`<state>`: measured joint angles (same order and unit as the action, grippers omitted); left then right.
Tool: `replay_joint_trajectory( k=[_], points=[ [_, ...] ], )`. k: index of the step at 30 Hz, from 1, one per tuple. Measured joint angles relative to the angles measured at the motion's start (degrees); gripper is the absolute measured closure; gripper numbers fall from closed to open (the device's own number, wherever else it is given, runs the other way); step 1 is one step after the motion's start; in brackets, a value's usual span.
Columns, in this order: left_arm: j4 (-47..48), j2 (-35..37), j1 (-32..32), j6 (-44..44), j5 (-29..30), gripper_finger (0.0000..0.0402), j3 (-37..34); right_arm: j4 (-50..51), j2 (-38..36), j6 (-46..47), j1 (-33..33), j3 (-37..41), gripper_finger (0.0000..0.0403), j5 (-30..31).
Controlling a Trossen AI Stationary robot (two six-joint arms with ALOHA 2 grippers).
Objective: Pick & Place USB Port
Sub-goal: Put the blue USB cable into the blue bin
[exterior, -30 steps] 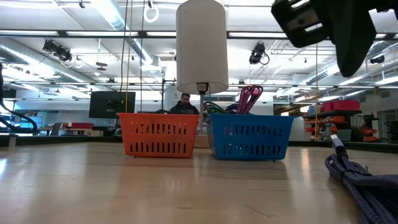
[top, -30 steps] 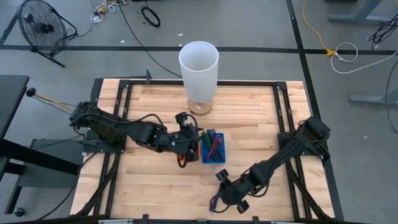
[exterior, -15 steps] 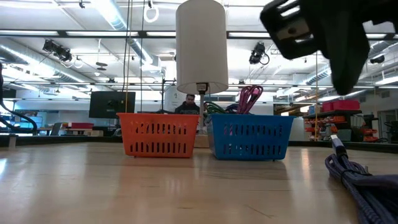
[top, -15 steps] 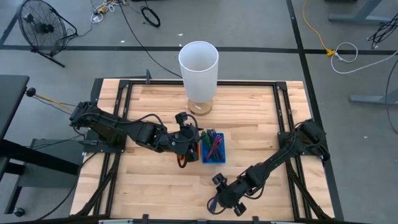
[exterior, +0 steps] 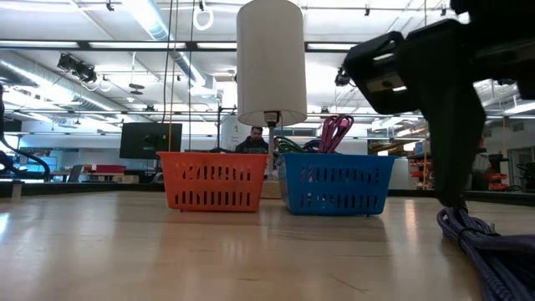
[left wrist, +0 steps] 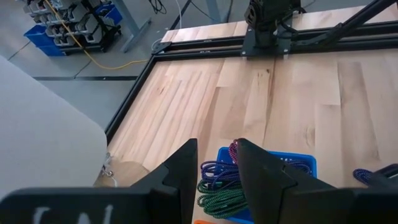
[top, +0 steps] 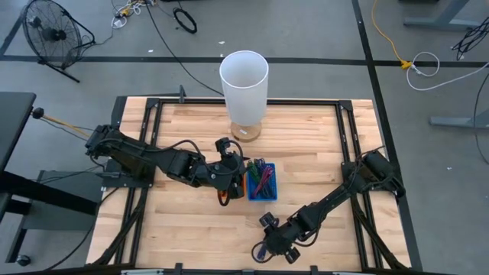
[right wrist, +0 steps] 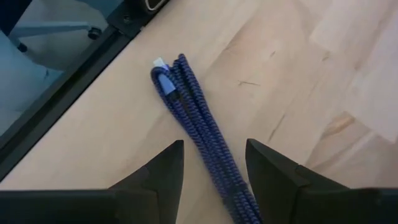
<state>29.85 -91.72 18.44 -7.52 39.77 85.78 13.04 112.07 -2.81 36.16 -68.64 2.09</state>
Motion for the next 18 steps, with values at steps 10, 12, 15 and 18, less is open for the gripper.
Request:
replay_joint_trajectory(
  k=[10,12,15,18],
  points=[
    [0.06,0.0,0.04,-1.1,-1.6,0.0283,0.0,1.13,2.03,-0.24,-0.72,0.04,0.0229,-0.39],
    [0.1,0.0,0.04,-1.1,-1.62,0.0283,0.0,0.94,2.68,0.17,-0.7,0.04,0.0229,-0.5],
    [0.12,0.0,0.04,-1.1,-1.6,0.0283,0.0,1.29,3.06,2.44,-0.8,-0.08,0.0237,-0.21],
    [0.15,0.0,0.03,-1.1,-1.6,0.0283,0.0,2.06,3.15,4.76,-1.26,-0.13,0.029,-1.77]
  ],
)
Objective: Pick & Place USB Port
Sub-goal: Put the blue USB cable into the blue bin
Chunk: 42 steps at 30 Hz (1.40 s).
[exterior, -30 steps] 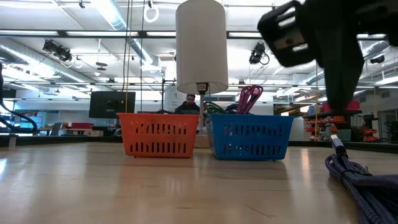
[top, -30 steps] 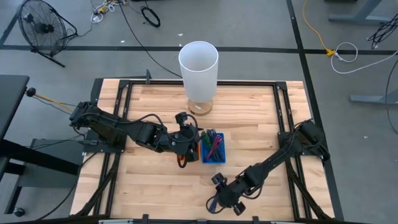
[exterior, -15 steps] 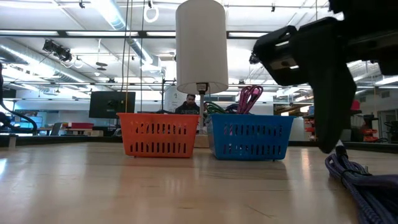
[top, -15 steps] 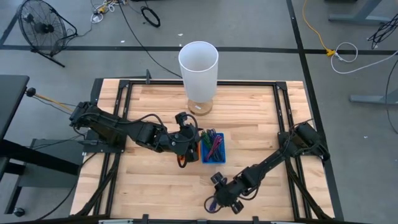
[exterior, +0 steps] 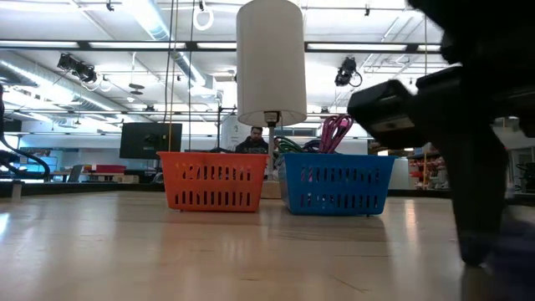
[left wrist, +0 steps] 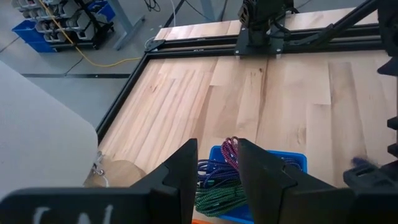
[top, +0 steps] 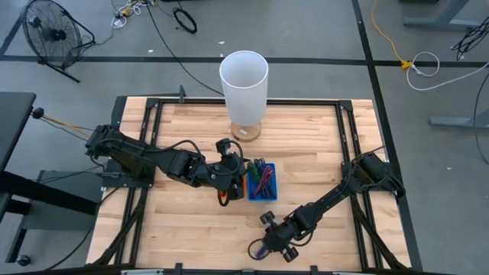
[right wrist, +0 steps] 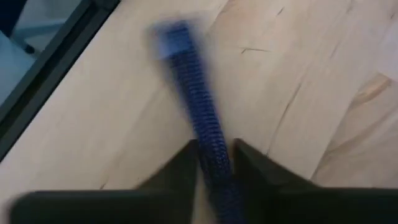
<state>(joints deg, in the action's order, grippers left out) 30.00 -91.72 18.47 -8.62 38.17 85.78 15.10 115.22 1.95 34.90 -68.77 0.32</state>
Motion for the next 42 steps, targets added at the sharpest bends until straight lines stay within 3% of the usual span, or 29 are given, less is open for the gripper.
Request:
replay_joint_trajectory(
  k=[2,4,13,22,32,42],
  points=[
    [0.0,0.0,-0.03,0.01,0.0,0.0283,0.0,0.1,0.04,0.6,-0.73,0.0,0.0354,-1.84],
    [0.02,0.0,-0.03,0.0,0.02,0.0283,0.0,0.23,0.02,0.81,-1.27,0.0,0.0383,-3.56],
    [0.81,0.0,-0.03,-0.02,0.02,0.0283,0.0,1.84,-4.81,6.25,-2.63,0.39,0.0397,0.69],
    [1.78,-0.02,-0.01,-0.22,0.04,0.0283,0.0,7.78,-16.86,21.13,-3.29,0.2,0.0398,14.63],
    [2.05,-0.02,-0.03,-0.2,0.07,0.0283,0.0,12.83,-20.02,37.14,-7.56,0.2,0.0398,32.22],
    [2.98,-0.02,0.15,-0.2,0.05,0.0283,0.0,8.76,-20.18,47.08,-13.64,1.11,0.0398,33.57]
  ],
)
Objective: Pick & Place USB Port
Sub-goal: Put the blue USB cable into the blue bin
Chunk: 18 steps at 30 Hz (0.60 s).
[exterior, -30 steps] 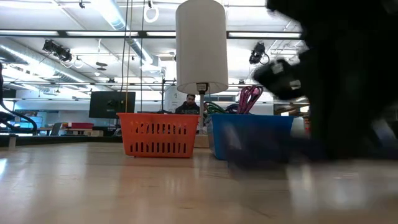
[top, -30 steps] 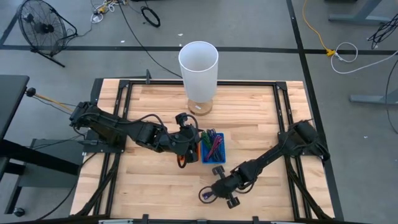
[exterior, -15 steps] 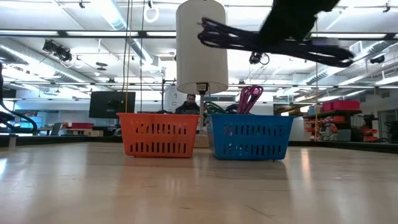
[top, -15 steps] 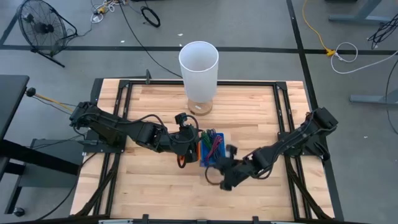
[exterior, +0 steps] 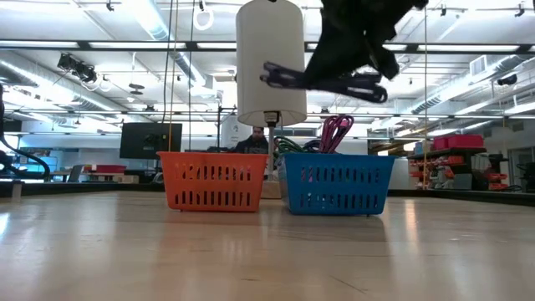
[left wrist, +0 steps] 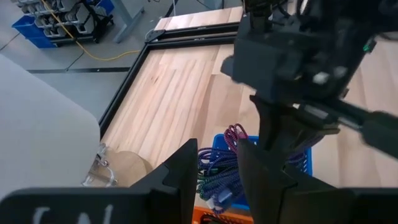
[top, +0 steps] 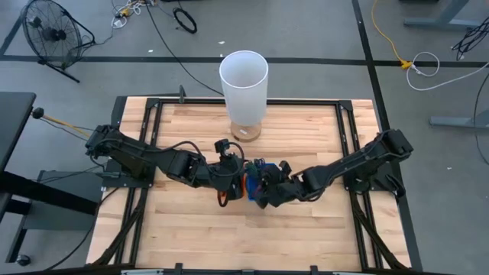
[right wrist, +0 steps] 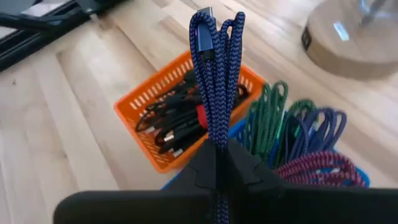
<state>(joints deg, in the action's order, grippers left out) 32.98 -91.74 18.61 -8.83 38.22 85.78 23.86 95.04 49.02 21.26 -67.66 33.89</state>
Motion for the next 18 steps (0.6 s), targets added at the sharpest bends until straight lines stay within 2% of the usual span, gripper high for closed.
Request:
replay_joint_trajectory(
  k=[9,18],
  points=[
    [-0.03,0.0,0.0,0.01,-0.01,0.0283,0.0,-7.44,0.11,8.85,-5.12,7.75,0.0398,-4.8],
    [-0.01,0.0,0.0,-0.04,-2.46,0.0283,0.0,-12.18,0.35,8.96,-5.76,10.19,0.0398,-7.32]
  ],
)
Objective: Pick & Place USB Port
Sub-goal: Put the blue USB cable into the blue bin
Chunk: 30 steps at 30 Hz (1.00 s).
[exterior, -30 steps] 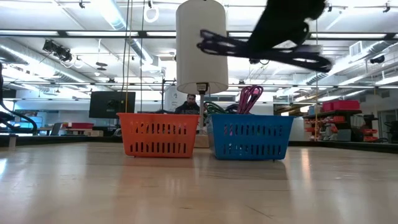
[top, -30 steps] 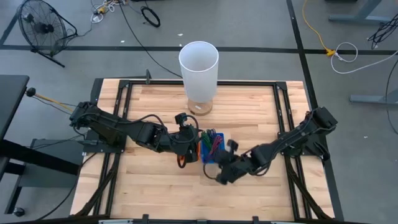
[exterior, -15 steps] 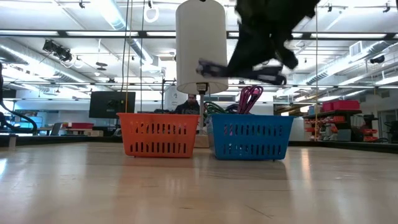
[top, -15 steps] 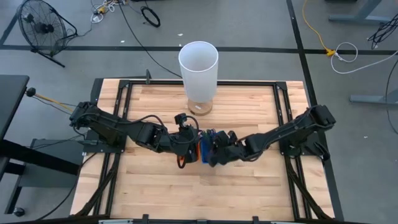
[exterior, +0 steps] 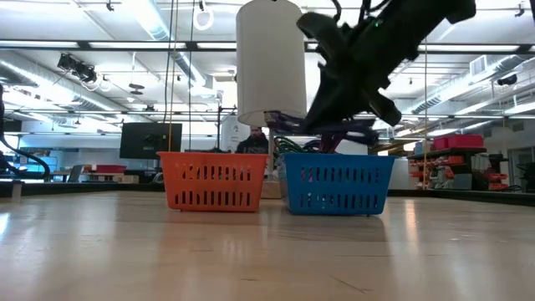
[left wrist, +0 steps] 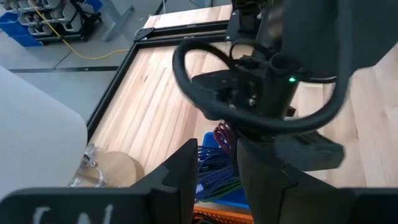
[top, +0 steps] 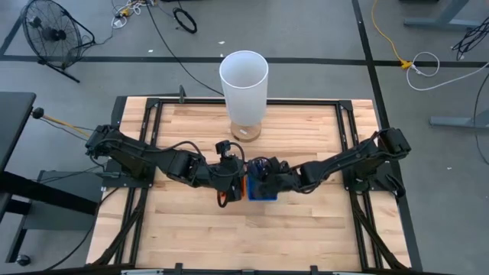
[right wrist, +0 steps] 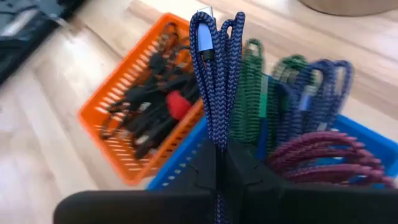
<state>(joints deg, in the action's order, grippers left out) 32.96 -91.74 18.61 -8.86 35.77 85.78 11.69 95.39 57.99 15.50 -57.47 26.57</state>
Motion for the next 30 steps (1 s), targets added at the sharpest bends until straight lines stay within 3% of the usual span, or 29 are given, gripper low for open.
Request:
replay_joint_trajectory(
  k=[25,30],
  points=[
    [0.12,0.0,-0.01,-1.44,-0.06,0.0283,0.0,2.53,0.72,0.02,2.22,1.39,0.0398,2.87],
    [0.14,0.0,0.0,-1.44,-0.06,0.0283,0.0,1.58,0.73,-2.13,2.2,1.4,0.0375,2.71]
  ],
)
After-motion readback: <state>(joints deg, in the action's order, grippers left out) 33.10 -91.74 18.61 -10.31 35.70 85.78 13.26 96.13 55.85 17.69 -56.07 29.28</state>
